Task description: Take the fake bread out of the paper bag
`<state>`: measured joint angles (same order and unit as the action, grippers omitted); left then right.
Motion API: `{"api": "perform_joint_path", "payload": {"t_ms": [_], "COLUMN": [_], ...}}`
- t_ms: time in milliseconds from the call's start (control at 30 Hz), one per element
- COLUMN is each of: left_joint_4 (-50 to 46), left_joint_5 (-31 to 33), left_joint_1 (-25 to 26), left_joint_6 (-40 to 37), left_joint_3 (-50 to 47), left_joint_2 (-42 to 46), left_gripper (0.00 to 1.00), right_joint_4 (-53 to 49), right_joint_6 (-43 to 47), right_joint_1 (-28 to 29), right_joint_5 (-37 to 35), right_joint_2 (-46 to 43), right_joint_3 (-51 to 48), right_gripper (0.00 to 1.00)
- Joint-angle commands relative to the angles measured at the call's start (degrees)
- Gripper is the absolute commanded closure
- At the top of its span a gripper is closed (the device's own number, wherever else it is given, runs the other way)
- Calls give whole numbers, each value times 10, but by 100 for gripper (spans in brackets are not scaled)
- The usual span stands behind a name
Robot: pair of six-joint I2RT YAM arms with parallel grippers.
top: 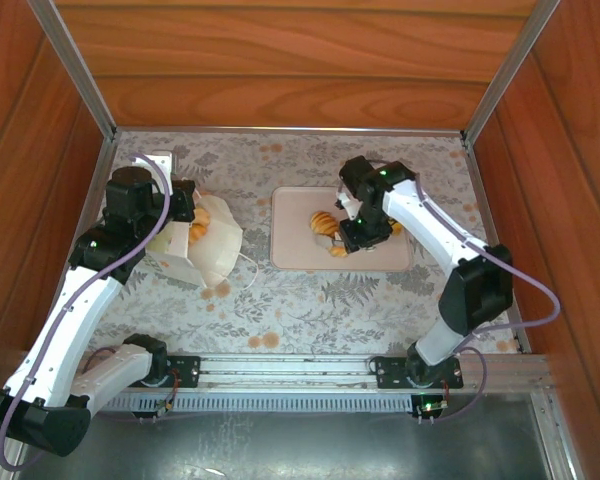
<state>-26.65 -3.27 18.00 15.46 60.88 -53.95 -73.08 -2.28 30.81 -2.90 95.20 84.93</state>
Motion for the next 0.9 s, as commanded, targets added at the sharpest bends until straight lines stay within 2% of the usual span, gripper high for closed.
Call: {"api": "perform_joint_path", "payload": {"t_ms": [0,100,333,600,867], "left_joint_4": [19,19,21,23,27], "left_joint_5": [-4,-2,-2,4,5], "left_joint_1": [-3,-4,-3,-3,-4], "left_joint_6": [-1,-2,-1,4,1], "left_joint_3": [-6,-7,-8,-14,-14], "left_joint_2": [10,14,14,24,24], "left_gripper": [100,100,100,100,100], "right_joint_4": [-29,-32,-38,-38,-21], "right_joint_6": [27,36,34,-81,-144], "right_joint_1": [5,6,0,-77,-97], "right_joint_5": [-23,-18,-77,-61,-55], "right_joint_2": [30,44,43,52,50], "right_joint_3": [27,38,73,95,82], "right_gripper": [51,55,61,60,61]}}
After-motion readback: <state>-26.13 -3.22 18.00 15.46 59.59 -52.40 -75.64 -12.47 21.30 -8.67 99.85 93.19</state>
